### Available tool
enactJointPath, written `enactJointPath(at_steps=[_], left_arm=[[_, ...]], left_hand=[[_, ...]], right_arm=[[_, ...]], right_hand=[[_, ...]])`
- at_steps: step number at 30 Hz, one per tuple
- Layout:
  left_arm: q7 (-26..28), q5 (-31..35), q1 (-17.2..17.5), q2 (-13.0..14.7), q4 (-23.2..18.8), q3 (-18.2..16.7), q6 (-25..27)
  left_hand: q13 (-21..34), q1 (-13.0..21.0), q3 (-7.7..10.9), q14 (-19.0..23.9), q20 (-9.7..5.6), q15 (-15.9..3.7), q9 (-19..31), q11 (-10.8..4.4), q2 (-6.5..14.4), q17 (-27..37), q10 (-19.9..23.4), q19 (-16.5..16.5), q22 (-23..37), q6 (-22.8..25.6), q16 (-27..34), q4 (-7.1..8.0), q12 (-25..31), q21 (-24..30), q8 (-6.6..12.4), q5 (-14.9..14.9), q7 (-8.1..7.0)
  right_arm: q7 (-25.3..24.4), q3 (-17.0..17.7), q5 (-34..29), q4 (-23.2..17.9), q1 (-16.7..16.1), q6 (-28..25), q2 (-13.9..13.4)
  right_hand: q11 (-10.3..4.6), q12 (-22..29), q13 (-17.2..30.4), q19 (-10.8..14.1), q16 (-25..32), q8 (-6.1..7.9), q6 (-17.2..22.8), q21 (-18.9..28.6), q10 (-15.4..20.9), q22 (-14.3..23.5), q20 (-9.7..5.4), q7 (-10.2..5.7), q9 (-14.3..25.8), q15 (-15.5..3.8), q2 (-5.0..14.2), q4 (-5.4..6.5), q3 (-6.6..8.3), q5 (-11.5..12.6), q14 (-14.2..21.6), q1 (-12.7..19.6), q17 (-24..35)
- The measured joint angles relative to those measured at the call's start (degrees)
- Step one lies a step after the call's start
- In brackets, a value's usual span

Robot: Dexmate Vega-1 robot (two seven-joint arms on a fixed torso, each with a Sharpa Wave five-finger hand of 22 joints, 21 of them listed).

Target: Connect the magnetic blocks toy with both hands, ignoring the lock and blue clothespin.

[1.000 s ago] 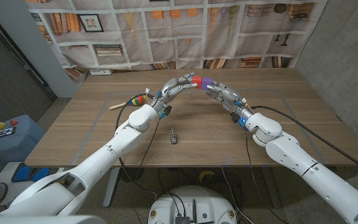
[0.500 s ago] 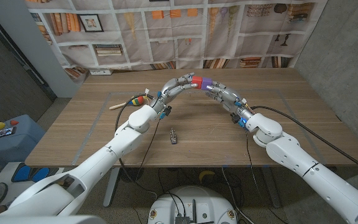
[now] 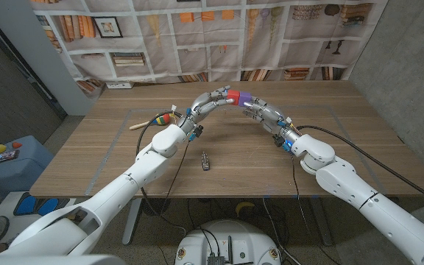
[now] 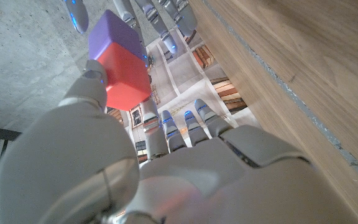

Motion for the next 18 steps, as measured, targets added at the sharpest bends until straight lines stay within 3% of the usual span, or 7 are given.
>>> enactJointPath(at_steps=[5, 12, 18], left_arm=[[-0.08, 0.0, 0.11, 0.17, -0.25, -0.08, -0.02], [-0.27, -0.03, 0.22, 0.54, -0.67, -0.19, -0.02], [-0.42, -0.06, 0.24, 0.99, -1.12, -0.29, 0.32]], left_hand=[[0.0, 0.07, 0.0, 0.0, 0.0, 0.0, 0.01, 0.0, -0.08, 0.0, 0.0, 0.0, 0.0, 0.0, 0.0, 0.0, 0.0, 0.0, -0.02, 0.0, 0.0], [0.0, 0.08, -0.01, 0.0, 0.0, 0.0, 0.03, 0.0, -0.08, 0.0, 0.0, 0.0, 0.0, 0.0, 0.0, 0.0, 0.0, 0.0, -0.12, -0.01, 0.0], [0.0, 0.22, -0.17, 0.0, 0.0, 0.0, 0.02, 0.0, -0.21, 0.0, 0.0, 0.0, 0.0, 0.02, 0.0, 0.16, 0.0, 0.0, -0.18, -0.01, 0.02]], right_arm=[[1.29, -0.2, 0.2, 0.46, 0.44, 0.19, -0.09], [2.96, -0.4, 0.21, 1.24, 1.19, 0.66, -0.35], [4.21, -0.42, 0.1, 1.71, 1.65, 1.14, -0.78]], right_hand=[[0.81, 0.0, 0.28, -1.43, -0.52, -1.26, -2.39, 0.0, -1.66, 0.0, 0.44, 0.47, 0.0, 0.59, 0.36, 0.31, -0.31, -0.22, -1.25, -0.38, 0.06], [1.6, 0.0, 0.28, -3.68, -1.2, -3.03, -5.33, -0.22, -3.95, 0.0, 1.25, 0.84, 0.01, 1.89, -0.71, 0.62, -0.81, -0.43, -3.33, -2.07, 0.29], [2.24, 0.0, 0.28, -5.0, -1.42, -4.41, -8.19, -0.22, -5.13, 0.24, 1.35, 2.69, 0.01, 2.34, -0.97, 0.8, -1.29, -0.42, -4.38, -3.25, 0.29]])
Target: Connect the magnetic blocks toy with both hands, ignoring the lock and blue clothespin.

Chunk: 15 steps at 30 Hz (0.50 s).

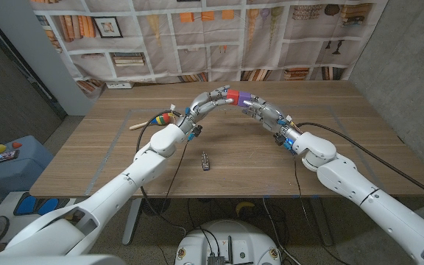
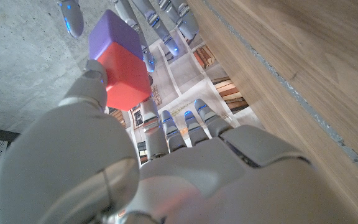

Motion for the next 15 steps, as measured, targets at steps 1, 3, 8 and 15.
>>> enactJointPath(at_steps=[1, 3, 8, 15], left_arm=[[-0.06, 0.0, 0.0, 0.09, -0.09, -0.02, 0.12], [-0.12, -0.01, 0.0, 0.27, -0.29, -0.06, 0.33], [-0.34, -0.01, 0.01, 0.99, -1.02, -0.21, 1.22], [-0.6, 0.06, 0.02, 2.32, -2.35, -0.47, 2.55]], left_hand=[[0.0, 0.0, 0.0, 0.0, 0.0, 0.0, 0.0, 0.0, 0.0, 0.0, 0.0, 0.0, 0.0, 0.04, 0.0, 0.0, 0.0, 0.0, -0.02, 0.0, 0.03], [0.0, 0.0, 0.0, 0.0, 0.0, 0.0, 0.04, 0.0, 0.01, 0.0, 0.0, 0.0, 0.0, 0.12, 0.0, 0.0, 0.0, 0.0, -0.11, 0.0, 0.12], [0.0, -0.01, -0.01, 0.0, 0.0, 0.0, 0.34, 0.0, 0.02, 0.0, 0.0, 0.0, 0.0, 0.19, 0.0, -0.01, 0.0, 0.0, -0.23, -0.01, 0.19], [0.0, -0.09, -0.02, 0.0, 0.0, 0.0, 0.34, 0.0, 0.1, 0.0, 0.0, 0.0, 0.0, 0.19, 0.0, -0.02, 0.0, 0.0, -0.16, -0.06, 0.19]], right_arm=[[0.11, 0.0, -0.01, 0.05, 0.03, 0.06, -0.04], [0.42, 0.0, -0.07, 0.16, 0.08, 0.24, -0.13], [1.11, 0.16, -0.22, 0.44, 0.16, 0.82, -0.44], [1.89, 0.47, -0.45, 0.9, 0.3, 1.78, -0.68]], right_hand=[[0.09, 0.0, 0.0, -0.2, 0.0, -0.16, -0.28, 0.0, -0.09, 0.07, 0.2, 0.29, 0.0, 0.0, 0.24, 0.23, -0.23, 0.0, 0.0, -0.24, 0.0], [0.09, 0.0, 0.0, -0.33, -0.21, -0.16, -0.51, 0.0, -0.09, 0.08, 0.33, 0.51, 0.0, 0.0, 0.59, 0.22, -0.22, 0.0, 0.0, -0.6, 0.0], [0.67, 0.0, 0.0, -1.21, -0.21, -0.98, -1.23, 0.0, -0.12, 0.07, 0.41, 1.23, 0.0, 0.31, -0.01, 0.06, -0.38, 0.0, -0.31, -1.2, 0.0], [0.72, 0.0, -0.01, -1.53, -0.21, -1.03, -1.7, 0.0, -0.07, 0.07, 0.72, 1.71, 0.01, 0.32, -0.02, 0.23, -0.68, 0.0, -0.29, -1.2, -0.01]])
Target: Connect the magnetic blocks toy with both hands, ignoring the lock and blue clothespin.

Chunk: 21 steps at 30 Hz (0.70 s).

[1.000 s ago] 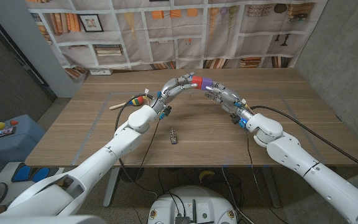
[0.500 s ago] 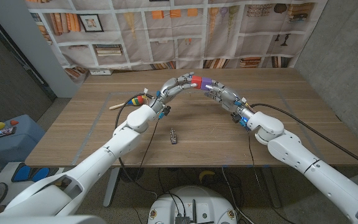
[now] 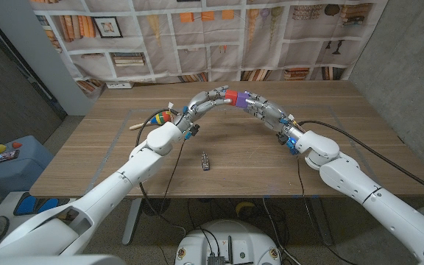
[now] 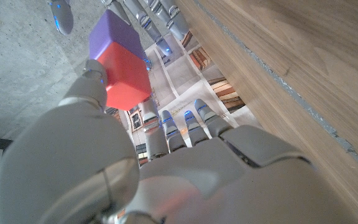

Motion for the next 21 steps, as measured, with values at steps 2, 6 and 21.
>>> enactJointPath(at_steps=[2, 6, 21], left_arm=[[-0.22, 0.08, 0.0, 0.42, -0.38, -0.06, 0.51], [-0.35, 0.36, -0.11, 1.29, -1.12, -0.24, 1.28], [-0.44, 2.65, -0.93, 5.58, -4.99, -1.14, 5.29]], left_hand=[[0.0, 0.0, 0.0, 0.0, 0.0, 0.0, 0.0, 0.0, 0.0, 0.0, 0.0, 0.0, 0.0, 0.0, 0.0, 0.0, 0.0, 0.0, 0.07, 0.0, 0.0], [0.0, 0.0, -0.01, 0.0, 0.0, 0.0, -0.01, 0.0, 0.0, 0.0, 0.0, 0.0, 0.0, 0.0, 0.0, -0.01, 0.0, 0.0, 0.07, -0.11, 0.0], [0.0, -0.14, -0.08, 0.0, 0.0, 0.0, -0.06, 0.0, 0.14, 0.0, 0.0, 0.0, 0.0, -0.01, 0.0, -0.08, 0.0, 0.0, 0.07, -0.12, -0.01]], right_arm=[[0.18, 0.07, -0.08, 0.21, 0.05, 0.2, -0.04], [0.45, 0.21, -0.24, 0.5, 0.15, 0.63, -0.1], [0.47, 1.0, -1.13, 1.51, 0.01, 2.64, -0.37]], right_hand=[[0.0, 0.0, 0.0, 0.0, 0.0, -0.37, 0.0, 0.0, 0.0, 0.0, 0.0, 0.0, 0.0, 0.21, -0.63, 0.0, 0.0, 0.0, 0.21, -0.62, 0.0], [0.0, 0.39, 0.0, 0.0, 0.0, -0.39, 0.0, 0.0, 0.0, 0.0, 0.0, 0.0, 0.0, 0.21, -0.3, 0.16, -0.16, 0.0, 0.21, -1.04, 0.28], [-0.65, 1.54, -0.01, -0.3, 0.25, -1.28, -0.79, 0.24, 0.64, -0.1, 0.31, 0.8, -0.28, 0.2, 0.15, 0.66, -0.65, 0.01, 0.21, -2.85, 0.27]])
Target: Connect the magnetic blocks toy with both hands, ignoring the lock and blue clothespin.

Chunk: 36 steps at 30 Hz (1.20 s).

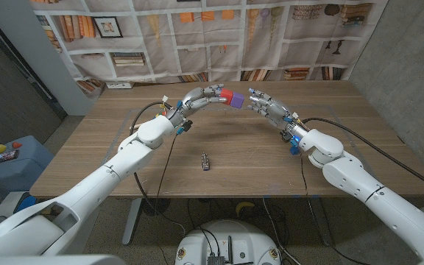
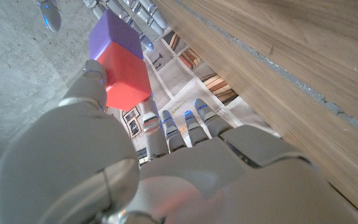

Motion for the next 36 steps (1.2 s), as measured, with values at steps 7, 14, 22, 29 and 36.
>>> enactJointPath(at_steps=[7, 14, 22, 29, 36], left_arm=[[-0.22, 1.77, -0.75, 2.74, -2.42, -0.18, 3.0], [-0.77, 3.38, -1.56, 4.63, -3.94, -0.19, 5.33], [-1.76, 4.7, -2.5, 6.61, -5.35, -0.19, 7.64], [-2.82, 5.75, -3.45, 8.24, -6.39, -0.19, 9.46], [-4.33, 6.52, -4.42, 9.65, -7.22, -0.02, 11.67]], left_hand=[[0.0, 0.0, -0.01, 0.0, 0.2, 0.0, -0.06, 0.31, 0.0, 0.0, 0.31, 0.2, 0.0, 0.0, 0.0, -0.01, -0.31, 0.0, 0.0, 0.2, 0.0], [0.0, 0.0, -0.08, 0.31, 0.2, 0.31, -0.05, 0.31, 0.0, 0.0, 0.31, 0.2, 0.0, -0.01, 0.0, -0.08, -0.31, 0.0, 0.0, 0.2, -0.01], [0.0, 0.01, -0.09, 0.31, 0.2, 0.31, -0.03, 0.31, -0.01, 0.0, 0.31, 0.2, 0.0, -0.01, 0.0, -0.08, -0.29, 0.0, -0.06, 0.2, -0.01], [0.0, 0.01, -0.16, 0.31, 0.2, 0.31, -0.02, 0.31, -0.01, 0.0, 0.31, 0.2, 0.0, -0.01, 0.0, -0.14, -0.29, 0.0, -0.12, 0.2, -0.01], [0.0, 0.02, -0.16, 0.31, 0.2, 0.31, -0.01, 0.31, -0.02, 0.0, 0.31, 0.2, 0.0, -0.01, 0.0, -0.15, -0.28, 0.0, -0.33, 0.19, -0.01]], right_arm=[[0.03, 0.35, -0.34, 1.16, -0.09, 1.63, 0.39], [-0.18, 0.58, -0.92, 2.23, -0.09, 3.25, 1.06], [-1.06, 1.01, -1.34, 2.75, -0.38, 4.02, 1.2], [-1.96, 1.42, -1.43, 3.0, -0.73, 4.12, 1.24], [-3.02, 1.72, -1.48, 3.44, -0.93, 4.25, 1.61]], right_hand=[[-1.55, 0.65, -0.05, -0.3, 0.09, -0.63, 0.39, 0.0, 1.55, -0.07, -1.2, -1.47, -0.28, -1.33, 0.09, 0.45, -0.45, -0.23, -0.23, -1.31, 0.0], [-2.34, 0.69, -0.38, -0.4, 0.45, -2.12, -0.82, 0.0, 2.34, -0.07, -3.34, -2.67, -0.8, -2.7, 0.0, 0.69, -0.69, -0.22, 0.01, -2.42, -0.15], [-2.56, 0.69, -0.68, -0.69, 0.45, -3.12, -1.59, 0.0, 2.56, -0.07, -3.83, -2.95, -1.07, -3.41, -0.24, 0.76, -1.09, -0.22, 0.11, -3.39, -0.42], [-2.65, 0.69, -0.68, -1.1, 0.45, -3.55, -1.87, 0.0, 2.65, -0.07, -4.23, -2.85, -1.07, -3.93, 0.06, 1.23, -1.56, -0.22, 0.0, -4.92, -0.42], [-3.59, 0.47, -1.19, -1.41, 0.45, -4.41, -1.54, -0.01, 3.14, -0.06, -5.15, -3.17, -1.33, -5.07, 0.16, 2.43, -2.76, -0.21, -0.24, -8.6, -0.68]])
